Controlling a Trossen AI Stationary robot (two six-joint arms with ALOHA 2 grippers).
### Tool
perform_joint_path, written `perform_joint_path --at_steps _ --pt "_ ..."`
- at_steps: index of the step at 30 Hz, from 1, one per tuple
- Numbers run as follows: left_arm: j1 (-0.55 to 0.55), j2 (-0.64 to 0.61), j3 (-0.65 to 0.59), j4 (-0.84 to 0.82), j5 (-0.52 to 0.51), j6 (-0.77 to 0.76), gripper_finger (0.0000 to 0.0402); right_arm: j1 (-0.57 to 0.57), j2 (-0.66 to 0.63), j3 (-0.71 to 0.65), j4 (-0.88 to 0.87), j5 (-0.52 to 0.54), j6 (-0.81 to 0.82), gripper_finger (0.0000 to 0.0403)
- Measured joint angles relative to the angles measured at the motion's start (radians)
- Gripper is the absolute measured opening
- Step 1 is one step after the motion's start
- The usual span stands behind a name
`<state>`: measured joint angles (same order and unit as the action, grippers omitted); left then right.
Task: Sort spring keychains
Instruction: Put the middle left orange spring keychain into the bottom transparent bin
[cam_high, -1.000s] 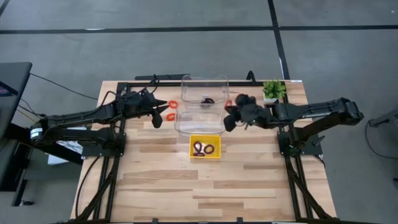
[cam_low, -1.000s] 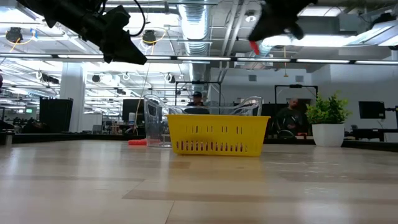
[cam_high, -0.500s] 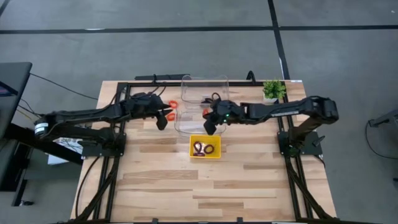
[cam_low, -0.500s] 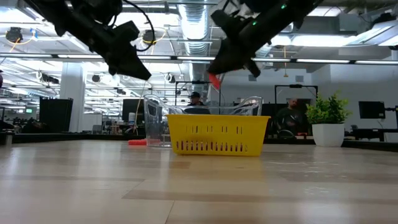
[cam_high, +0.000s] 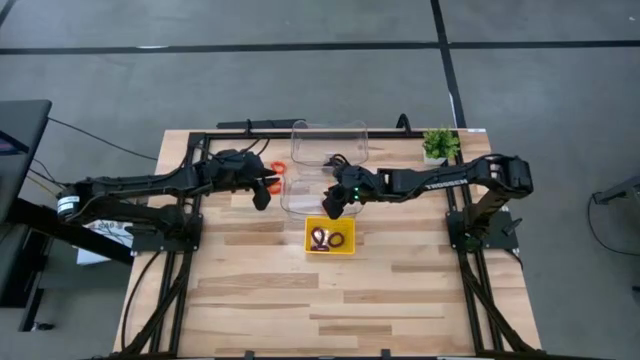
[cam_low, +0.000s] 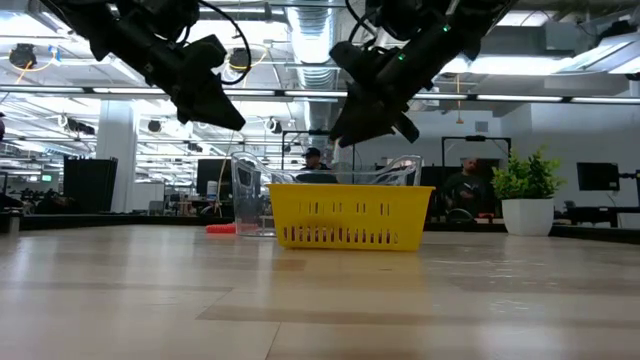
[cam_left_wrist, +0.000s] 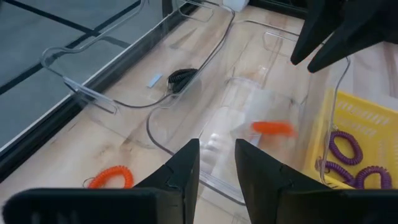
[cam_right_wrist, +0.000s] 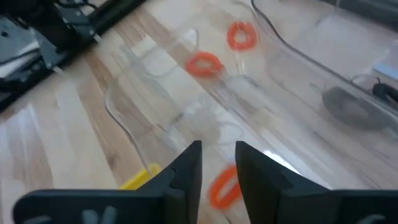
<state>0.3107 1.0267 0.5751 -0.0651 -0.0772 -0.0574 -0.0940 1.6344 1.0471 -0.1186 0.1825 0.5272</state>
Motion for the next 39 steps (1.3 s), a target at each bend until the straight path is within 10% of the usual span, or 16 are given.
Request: perform_joint_path --at_steps 22,39 --pt "0.139 0.006 0.000 -0.158 0.000 -0.033 0.0100 0.014 -0.170 0.004 -0.023 0.002 -0.134 0.0107" --pt "0.192 0.245 -0.048 -0.172 0.112 -0.080 0.0100 0.016 -0.315 0.004 -0.056 0.008 -0.169 0.0107"
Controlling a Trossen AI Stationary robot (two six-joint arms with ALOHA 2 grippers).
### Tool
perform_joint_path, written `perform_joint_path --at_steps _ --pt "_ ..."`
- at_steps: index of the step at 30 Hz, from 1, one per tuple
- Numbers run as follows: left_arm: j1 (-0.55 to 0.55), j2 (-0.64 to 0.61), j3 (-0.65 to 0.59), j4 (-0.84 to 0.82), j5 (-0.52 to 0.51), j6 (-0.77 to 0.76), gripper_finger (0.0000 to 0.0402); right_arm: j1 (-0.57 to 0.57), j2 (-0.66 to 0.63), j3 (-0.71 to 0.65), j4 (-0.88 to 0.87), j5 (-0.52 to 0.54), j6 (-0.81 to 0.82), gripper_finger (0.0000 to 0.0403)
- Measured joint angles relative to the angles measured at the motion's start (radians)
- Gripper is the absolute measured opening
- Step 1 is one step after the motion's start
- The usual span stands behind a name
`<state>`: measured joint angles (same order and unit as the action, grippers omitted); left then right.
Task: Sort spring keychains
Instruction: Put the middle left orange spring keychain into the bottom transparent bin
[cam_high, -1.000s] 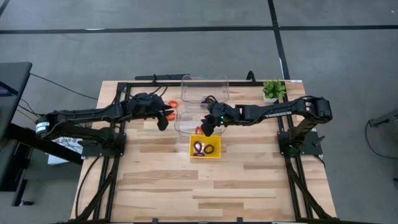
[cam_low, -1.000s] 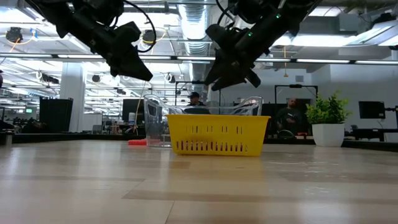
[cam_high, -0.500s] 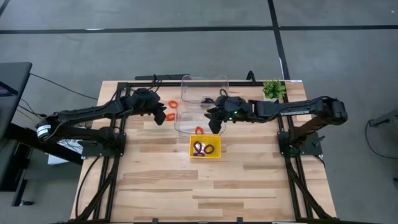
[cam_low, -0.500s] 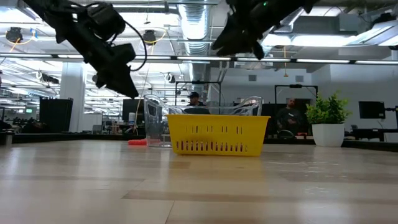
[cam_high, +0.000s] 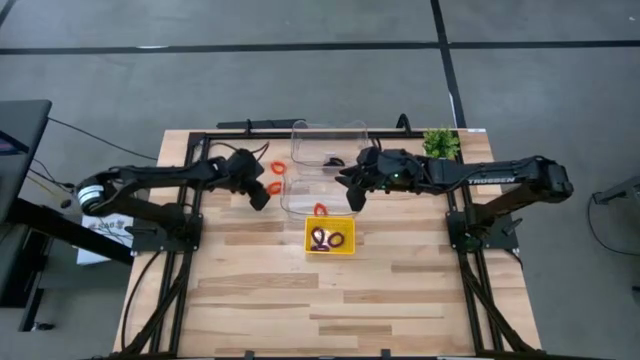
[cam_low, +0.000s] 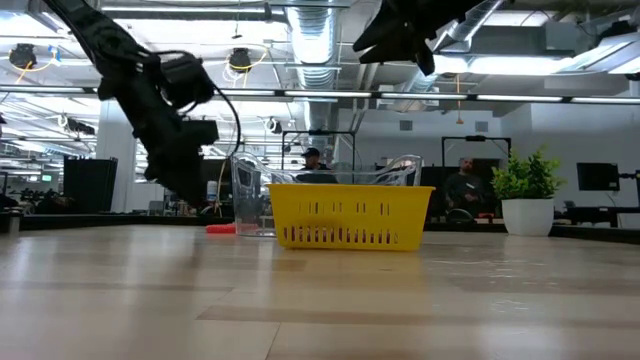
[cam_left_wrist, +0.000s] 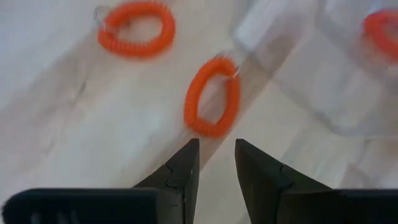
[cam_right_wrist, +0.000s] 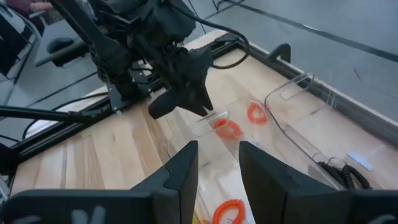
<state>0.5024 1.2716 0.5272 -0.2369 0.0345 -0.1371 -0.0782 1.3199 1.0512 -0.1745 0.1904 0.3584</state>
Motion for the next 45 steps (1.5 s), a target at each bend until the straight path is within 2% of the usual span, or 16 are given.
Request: perform_joint_path --at_steps 6,19,32,45 --pt "0.010 0.050 -0.017 0.041 -0.004 -0.022 0.0100 0.000 0.010 -0.001 -0.011 0.000 0.000 0.0107" --pt "0.010 0.072 -0.019 0.124 -0.004 -0.027 0.0100 0.000 0.009 -0.001 -0.012 0.001 0.000 0.0107" --pt "0.010 0.187 -0.016 0.204 -0.007 -0.021 0.0100 0.000 0.009 -0.001 -0.026 0.002 0.000 0.0107" --pt "0.010 0.206 -0.015 0.185 -0.032 0.000 0.0100 0.000 0.009 -0.001 -0.034 0.001 0.000 0.0107"
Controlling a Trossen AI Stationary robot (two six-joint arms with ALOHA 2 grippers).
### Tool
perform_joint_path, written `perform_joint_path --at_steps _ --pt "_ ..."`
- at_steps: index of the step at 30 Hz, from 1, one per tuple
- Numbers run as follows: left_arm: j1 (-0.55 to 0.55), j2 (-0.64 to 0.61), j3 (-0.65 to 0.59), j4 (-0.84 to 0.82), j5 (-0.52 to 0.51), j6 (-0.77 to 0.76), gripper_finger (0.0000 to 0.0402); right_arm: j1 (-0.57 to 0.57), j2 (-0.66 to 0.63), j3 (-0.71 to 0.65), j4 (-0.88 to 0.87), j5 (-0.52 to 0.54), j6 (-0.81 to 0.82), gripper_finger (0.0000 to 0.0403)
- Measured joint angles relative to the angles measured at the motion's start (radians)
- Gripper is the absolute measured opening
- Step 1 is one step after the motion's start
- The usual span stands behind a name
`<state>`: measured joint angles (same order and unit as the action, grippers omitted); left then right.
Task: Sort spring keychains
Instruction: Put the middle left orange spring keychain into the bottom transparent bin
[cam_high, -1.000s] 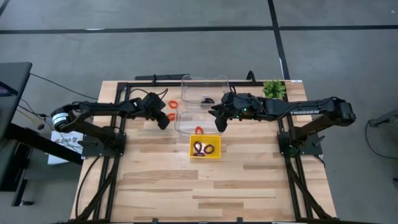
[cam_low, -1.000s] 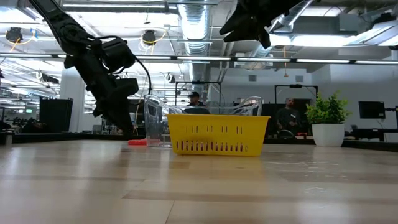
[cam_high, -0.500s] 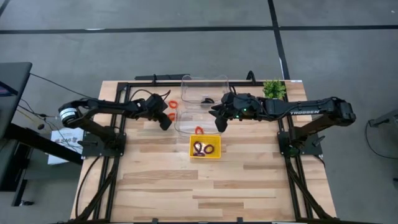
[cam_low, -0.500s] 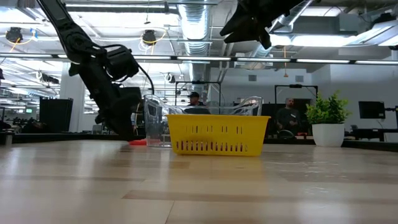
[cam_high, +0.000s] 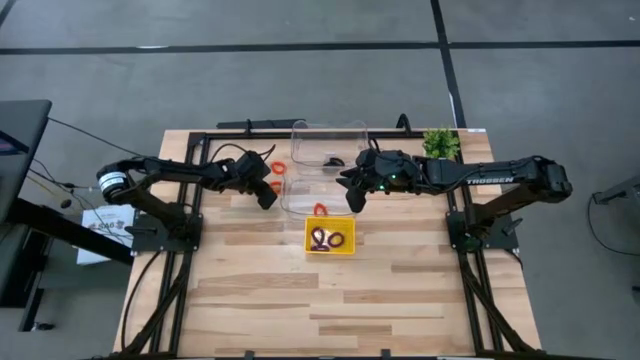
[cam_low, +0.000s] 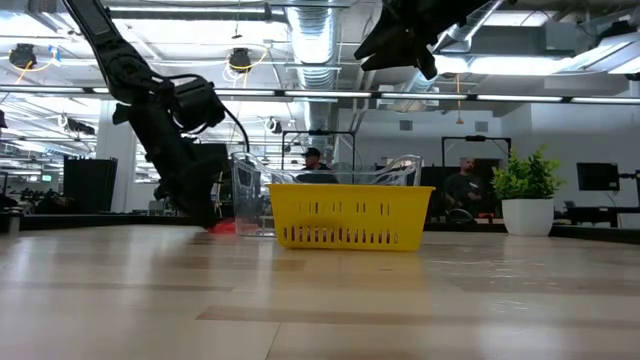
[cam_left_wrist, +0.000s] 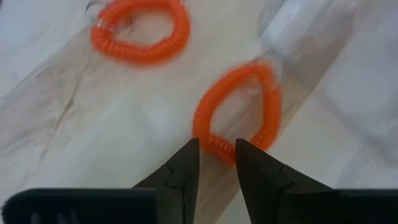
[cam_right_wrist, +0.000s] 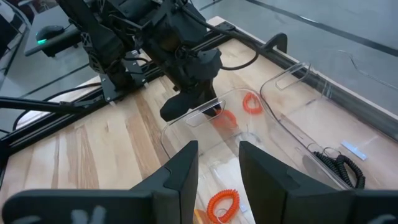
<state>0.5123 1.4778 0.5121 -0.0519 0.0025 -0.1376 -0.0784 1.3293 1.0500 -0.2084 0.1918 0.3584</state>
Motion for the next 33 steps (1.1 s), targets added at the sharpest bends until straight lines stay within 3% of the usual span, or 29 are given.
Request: perform_joint_path --at_steps 16,33 --pt "0.000 -0.024 -0.003 -0.098 0.025 0.028 0.0099 0.007 0.000 0.000 -0.001 -0.001 0.007 0.0107" --pt "-0.001 -0.250 -0.008 -0.277 0.039 -0.002 0.0047 0.007 0.000 0.001 -0.001 -0.003 0.008 0.0107"
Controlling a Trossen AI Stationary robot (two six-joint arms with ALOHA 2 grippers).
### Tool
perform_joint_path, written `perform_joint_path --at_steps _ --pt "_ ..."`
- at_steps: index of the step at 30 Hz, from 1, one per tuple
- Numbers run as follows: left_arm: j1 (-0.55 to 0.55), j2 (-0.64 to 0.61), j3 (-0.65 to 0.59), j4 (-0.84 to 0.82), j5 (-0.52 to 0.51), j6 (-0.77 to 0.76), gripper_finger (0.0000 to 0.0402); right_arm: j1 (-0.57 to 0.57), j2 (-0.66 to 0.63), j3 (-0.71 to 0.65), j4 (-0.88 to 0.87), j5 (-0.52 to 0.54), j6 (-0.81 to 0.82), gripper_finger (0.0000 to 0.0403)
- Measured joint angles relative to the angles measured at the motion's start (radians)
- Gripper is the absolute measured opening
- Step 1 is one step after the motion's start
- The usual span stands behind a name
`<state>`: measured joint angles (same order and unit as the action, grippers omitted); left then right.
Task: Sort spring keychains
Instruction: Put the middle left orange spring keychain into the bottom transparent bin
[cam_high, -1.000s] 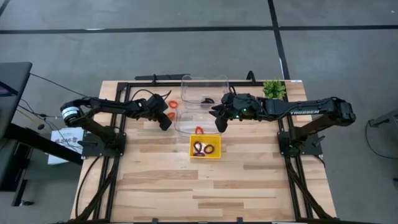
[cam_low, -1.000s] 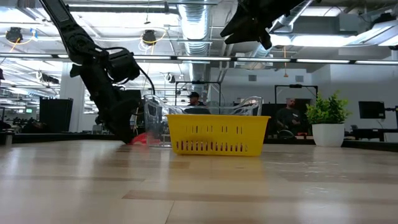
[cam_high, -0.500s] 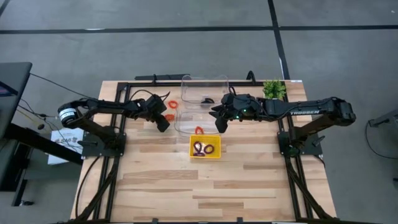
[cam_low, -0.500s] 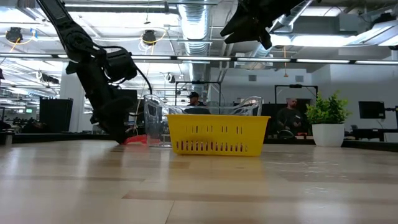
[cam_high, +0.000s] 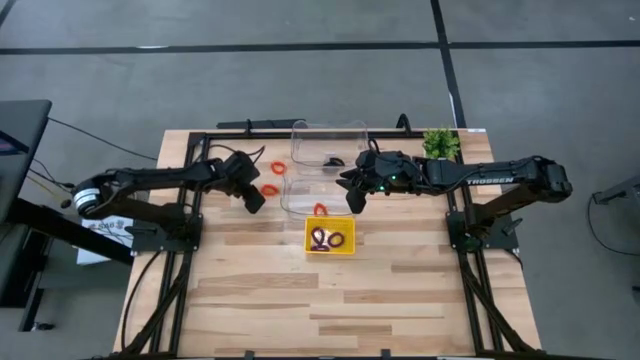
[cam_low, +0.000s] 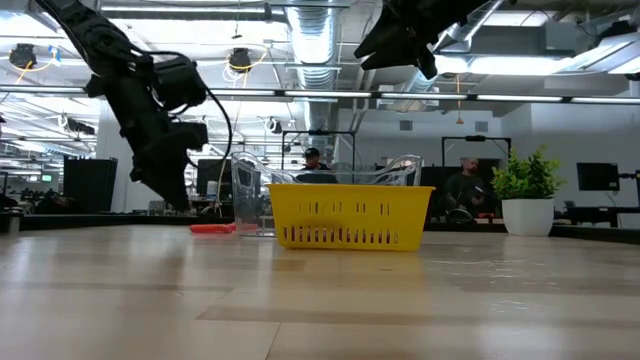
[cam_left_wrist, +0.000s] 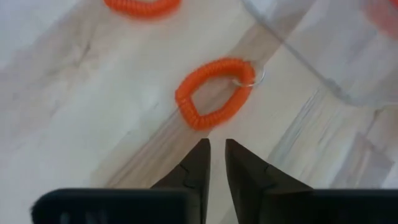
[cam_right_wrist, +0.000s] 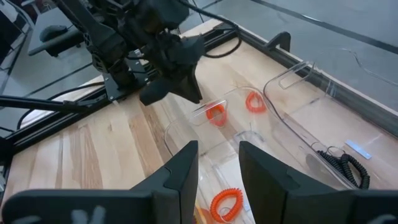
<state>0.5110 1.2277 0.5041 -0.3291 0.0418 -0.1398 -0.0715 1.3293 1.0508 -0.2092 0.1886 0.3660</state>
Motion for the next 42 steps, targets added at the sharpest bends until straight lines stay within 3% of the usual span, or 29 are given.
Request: perform_joint_path --at_steps 13,29,42 --pt "0.000 -0.028 0.002 0.023 -0.008 -0.001 0.0030 0.000 0.000 0.000 0.000 -0.001 0.001 0.0107" --pt "0.002 0.105 0.004 0.136 -0.012 -0.060 0.0090 0.012 0.000 0.000 0.000 -0.002 0.001 0.0107" --pt "0.002 0.208 0.009 0.170 -0.009 -0.086 0.0100 0.036 0.000 0.000 0.000 -0.001 0.007 0.0107"
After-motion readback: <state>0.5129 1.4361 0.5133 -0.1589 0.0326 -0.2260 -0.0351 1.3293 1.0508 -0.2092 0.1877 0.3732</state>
